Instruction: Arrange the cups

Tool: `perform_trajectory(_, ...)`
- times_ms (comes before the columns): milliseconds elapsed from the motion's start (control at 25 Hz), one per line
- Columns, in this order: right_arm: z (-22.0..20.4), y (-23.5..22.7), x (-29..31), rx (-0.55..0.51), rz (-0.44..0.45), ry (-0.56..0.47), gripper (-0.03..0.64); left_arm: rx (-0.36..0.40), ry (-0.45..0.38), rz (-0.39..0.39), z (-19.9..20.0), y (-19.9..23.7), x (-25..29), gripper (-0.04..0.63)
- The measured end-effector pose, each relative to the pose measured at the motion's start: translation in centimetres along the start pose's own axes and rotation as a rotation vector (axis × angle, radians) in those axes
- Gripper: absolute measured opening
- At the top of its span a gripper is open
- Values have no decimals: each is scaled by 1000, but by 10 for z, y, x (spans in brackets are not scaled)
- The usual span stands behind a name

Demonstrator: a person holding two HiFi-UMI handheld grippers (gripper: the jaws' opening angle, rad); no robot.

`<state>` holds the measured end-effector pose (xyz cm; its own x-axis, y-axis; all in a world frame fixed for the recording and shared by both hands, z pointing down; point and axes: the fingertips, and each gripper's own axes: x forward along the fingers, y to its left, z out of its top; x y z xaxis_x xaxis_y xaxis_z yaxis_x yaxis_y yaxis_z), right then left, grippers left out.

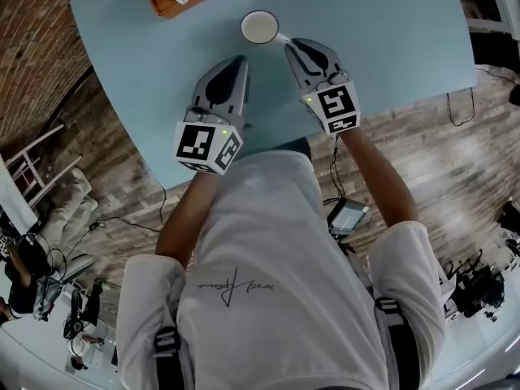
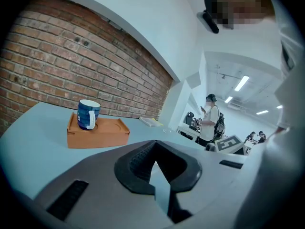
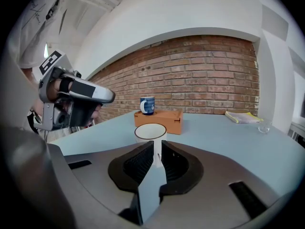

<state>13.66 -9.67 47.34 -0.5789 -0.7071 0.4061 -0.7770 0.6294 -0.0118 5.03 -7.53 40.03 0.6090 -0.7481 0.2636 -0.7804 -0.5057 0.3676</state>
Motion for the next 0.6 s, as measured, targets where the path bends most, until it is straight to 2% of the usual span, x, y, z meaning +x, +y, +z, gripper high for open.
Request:
perform_trajectory(80,-4,-3,1,-2,9,11,28,-2,2,4,-1,0,2,8)
perform_trajectory(240,-6,1,9,-20,75,13,87,-6,6,15,-3,1,6,8)
perform_trajectory(600,-19,2,26,-113,160,24,95,1,21,40,-8,2,10,8)
